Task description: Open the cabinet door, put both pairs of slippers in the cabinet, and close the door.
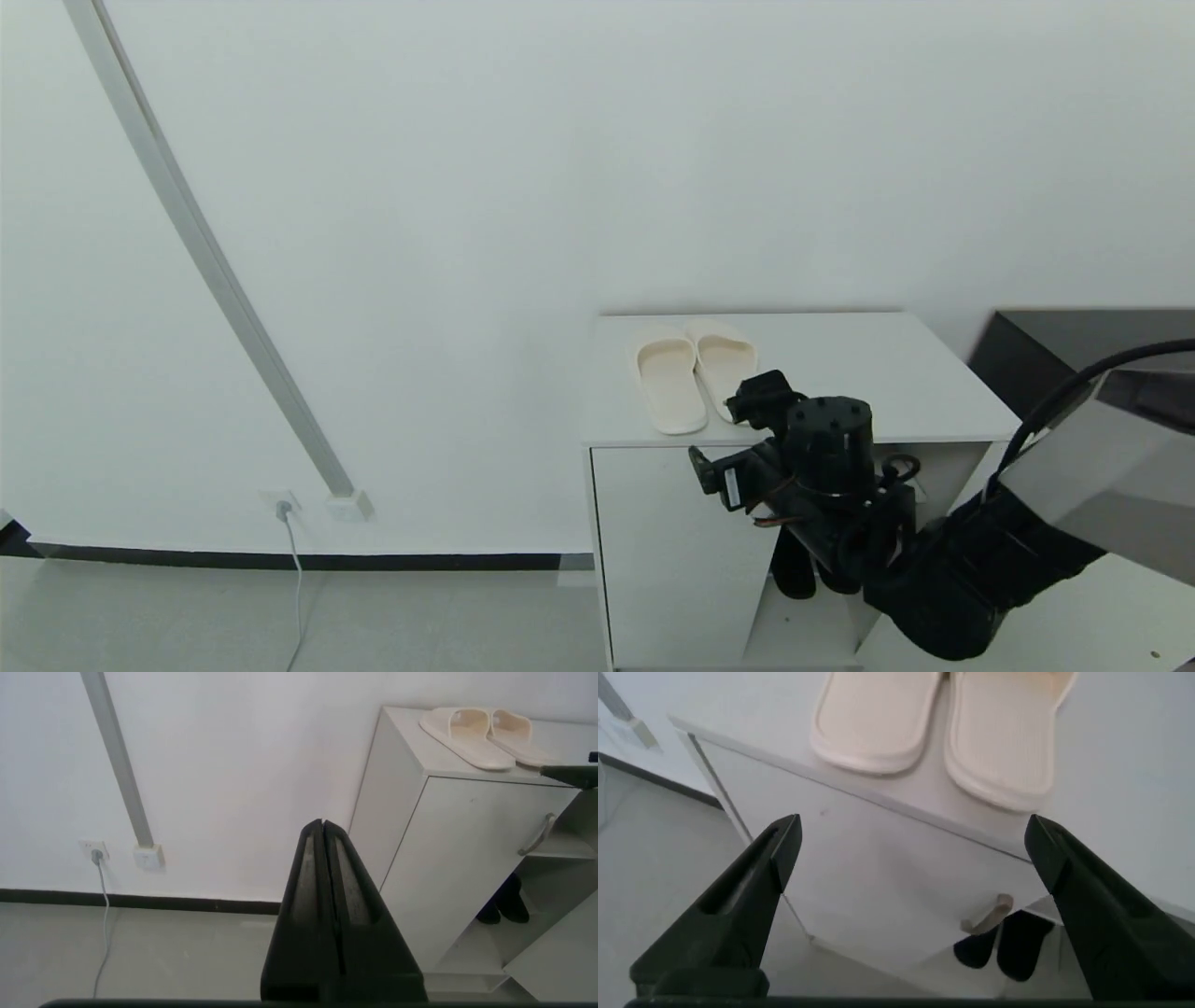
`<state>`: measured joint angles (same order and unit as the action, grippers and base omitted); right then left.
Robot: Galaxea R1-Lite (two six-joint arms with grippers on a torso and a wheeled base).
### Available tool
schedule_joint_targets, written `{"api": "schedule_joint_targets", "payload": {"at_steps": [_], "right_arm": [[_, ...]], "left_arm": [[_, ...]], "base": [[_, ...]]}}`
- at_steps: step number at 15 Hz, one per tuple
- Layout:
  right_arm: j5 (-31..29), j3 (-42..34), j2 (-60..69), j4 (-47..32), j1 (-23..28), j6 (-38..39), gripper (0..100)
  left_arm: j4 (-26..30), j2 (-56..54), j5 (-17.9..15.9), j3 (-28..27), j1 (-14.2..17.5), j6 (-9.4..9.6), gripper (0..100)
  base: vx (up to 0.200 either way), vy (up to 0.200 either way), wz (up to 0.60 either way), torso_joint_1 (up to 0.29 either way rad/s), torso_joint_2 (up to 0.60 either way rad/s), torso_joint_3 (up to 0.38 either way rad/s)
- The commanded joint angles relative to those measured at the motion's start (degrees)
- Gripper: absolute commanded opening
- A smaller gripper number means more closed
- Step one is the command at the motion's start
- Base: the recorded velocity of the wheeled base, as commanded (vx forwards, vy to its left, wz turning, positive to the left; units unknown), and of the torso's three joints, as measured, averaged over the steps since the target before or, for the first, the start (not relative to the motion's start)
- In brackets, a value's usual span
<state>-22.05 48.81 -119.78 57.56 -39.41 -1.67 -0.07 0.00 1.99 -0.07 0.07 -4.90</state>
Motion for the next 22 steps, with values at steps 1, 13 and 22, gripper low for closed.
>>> {"api": "schedule_joint_targets", "payload": {"at_steps": [1, 13, 22], "right_arm": [[-0.3, 9.1, 5.2, -10.1, -0.1, 5.5, 100], [-3.3, 11.8, 1.3, -15.6, -0.9, 11.1, 100], [-2.6, 14.3, -9.0, -6.8, -0.5, 10.5, 100]], "left_arm": [[0.0, 0.0, 0.0, 0.0, 0.0, -0.02, 0], [0.0, 0.1, 0.0, 0.0, 0.0, -0.02, 0], [0.0, 0.0, 0.1, 0.0, 0.0, -0.55, 0]], "base": [[0.0, 0.0, 0.0, 0.0, 0.0, 0.0], [0.1, 0.0, 0.0, 0.001, 0.0, 0.002], [0.067, 0.0, 0.0, 0.002, 0.0, 0.0]]}}
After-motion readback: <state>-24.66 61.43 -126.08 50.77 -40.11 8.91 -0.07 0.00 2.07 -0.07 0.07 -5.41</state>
